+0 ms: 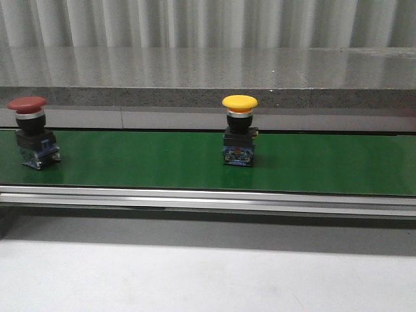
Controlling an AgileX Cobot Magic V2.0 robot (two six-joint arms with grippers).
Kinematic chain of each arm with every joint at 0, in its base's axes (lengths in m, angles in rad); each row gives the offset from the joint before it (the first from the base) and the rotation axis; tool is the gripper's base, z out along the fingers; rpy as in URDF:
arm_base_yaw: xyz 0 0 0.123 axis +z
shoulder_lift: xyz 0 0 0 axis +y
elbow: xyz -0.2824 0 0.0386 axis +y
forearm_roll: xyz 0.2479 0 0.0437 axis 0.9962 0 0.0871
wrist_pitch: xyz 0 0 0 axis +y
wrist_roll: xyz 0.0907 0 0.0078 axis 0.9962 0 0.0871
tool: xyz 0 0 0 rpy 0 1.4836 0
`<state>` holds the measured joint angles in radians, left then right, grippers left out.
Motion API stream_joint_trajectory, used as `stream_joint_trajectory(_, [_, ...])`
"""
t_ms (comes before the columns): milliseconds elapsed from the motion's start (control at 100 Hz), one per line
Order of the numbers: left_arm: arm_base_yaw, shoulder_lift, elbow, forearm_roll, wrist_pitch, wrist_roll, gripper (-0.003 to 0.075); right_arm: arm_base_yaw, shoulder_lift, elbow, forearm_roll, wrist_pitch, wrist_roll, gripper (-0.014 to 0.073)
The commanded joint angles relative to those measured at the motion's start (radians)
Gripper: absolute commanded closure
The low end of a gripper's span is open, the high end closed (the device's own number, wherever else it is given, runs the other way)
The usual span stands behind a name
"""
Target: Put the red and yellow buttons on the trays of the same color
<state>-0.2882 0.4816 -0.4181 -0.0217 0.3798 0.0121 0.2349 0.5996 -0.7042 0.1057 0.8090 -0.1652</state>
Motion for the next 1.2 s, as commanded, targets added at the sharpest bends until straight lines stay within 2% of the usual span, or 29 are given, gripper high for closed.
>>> stream_joint_trajectory(0, [-0.007, 0.003, -0.028, -0.01, -0.066, 0.002, 0.0741, 0.035, 0.125, -0.093, 0.012, -0.042, 0.001, 0.0232])
stream_joint_trajectory(50, [-0.007, 0.003, -0.028, -0.01, -0.066, 0.002, 0.0741, 0.062, 0.203, -0.132, 0.014, -0.036, 0.001, 0.0056])
stream_joint_trajectory(110, [-0.007, 0.003, -0.028, -0.01, -0.066, 0.002, 0.0741, 0.094, 0.274, -0.178, 0.017, -0.025, 0.001, -0.0082])
stream_joint_trajectory(260, [-0.007, 0.003, -0.028, -0.01, -0.066, 0.002, 0.0741, 0.153, 0.464, -0.301, 0.031, 0.0, 0.001, -0.0031])
stream_joint_trajectory(680, [-0.007, 0.003, -0.028, -0.01, -0.066, 0.002, 0.0741, 0.187, 0.862, -0.564, 0.053, 0.032, 0.001, -0.0031])
stream_joint_trajectory(910, [-0.007, 0.003, -0.028, -0.01, -0.066, 0.002, 0.0741, 0.137, 1.003, -0.645, 0.05, 0.032, 0.001, -0.0031])
stream_joint_trajectory(1090, [-0.007, 0.003, -0.028, -0.01, -0.066, 0.002, 0.0741, 0.07, 1.05, -0.645, 0.05, 0.033, 0.001, -0.0031])
stream_joint_trajectory(1140, [-0.007, 0.003, -0.028, -0.01, -0.066, 0.002, 0.0741, 0.057, 1.053, -0.645, 0.05, 0.031, 0.001, -0.0015])
stream_joint_trajectory(1190, [-0.007, 0.003, -0.028, -0.01, -0.066, 0.002, 0.0741, 0.051, 1.054, -0.645, 0.05, 0.033, 0.001, 0.0047])
